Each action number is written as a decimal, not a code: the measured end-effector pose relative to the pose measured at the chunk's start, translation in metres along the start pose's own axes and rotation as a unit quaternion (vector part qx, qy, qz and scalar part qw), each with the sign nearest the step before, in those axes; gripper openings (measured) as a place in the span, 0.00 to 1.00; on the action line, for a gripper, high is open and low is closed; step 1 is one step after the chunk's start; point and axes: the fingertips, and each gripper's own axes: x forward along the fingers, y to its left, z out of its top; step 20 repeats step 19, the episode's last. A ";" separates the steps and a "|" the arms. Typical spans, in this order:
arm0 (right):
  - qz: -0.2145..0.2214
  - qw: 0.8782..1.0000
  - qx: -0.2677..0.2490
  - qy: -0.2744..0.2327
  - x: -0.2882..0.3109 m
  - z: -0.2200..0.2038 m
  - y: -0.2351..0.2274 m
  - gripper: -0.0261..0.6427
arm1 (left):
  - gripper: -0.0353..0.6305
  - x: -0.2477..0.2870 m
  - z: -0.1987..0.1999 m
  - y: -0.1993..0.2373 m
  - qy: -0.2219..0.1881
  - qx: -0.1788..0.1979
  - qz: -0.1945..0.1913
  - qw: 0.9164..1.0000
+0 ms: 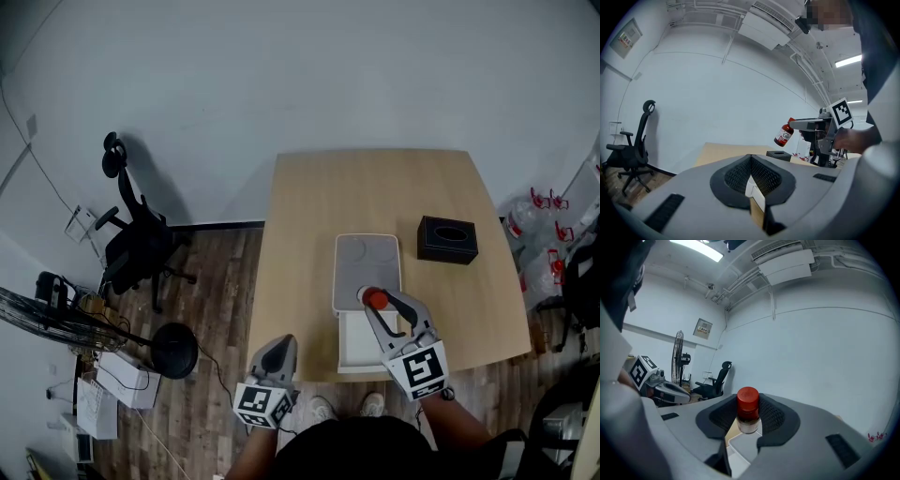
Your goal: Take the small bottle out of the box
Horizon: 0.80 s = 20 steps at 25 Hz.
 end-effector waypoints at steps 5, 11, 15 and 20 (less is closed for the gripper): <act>-0.004 1.000 0.009 0.001 -0.001 -0.003 -0.002 0.26 | 0.07 0.001 0.003 -0.003 -0.002 0.021 -0.002 1.000; -0.005 1.000 0.010 0.009 -0.003 -0.006 -0.002 0.26 | 0.07 -0.001 0.003 -0.002 0.000 0.020 0.001 1.000; -0.010 1.000 0.007 0.005 -0.003 -0.007 -0.002 0.27 | 0.07 -0.002 0.001 -0.003 0.001 0.021 0.000 1.000; -0.013 1.000 0.009 0.005 -0.004 -0.009 -0.003 0.26 | 0.07 -0.002 0.001 -0.004 0.001 0.021 -0.001 1.000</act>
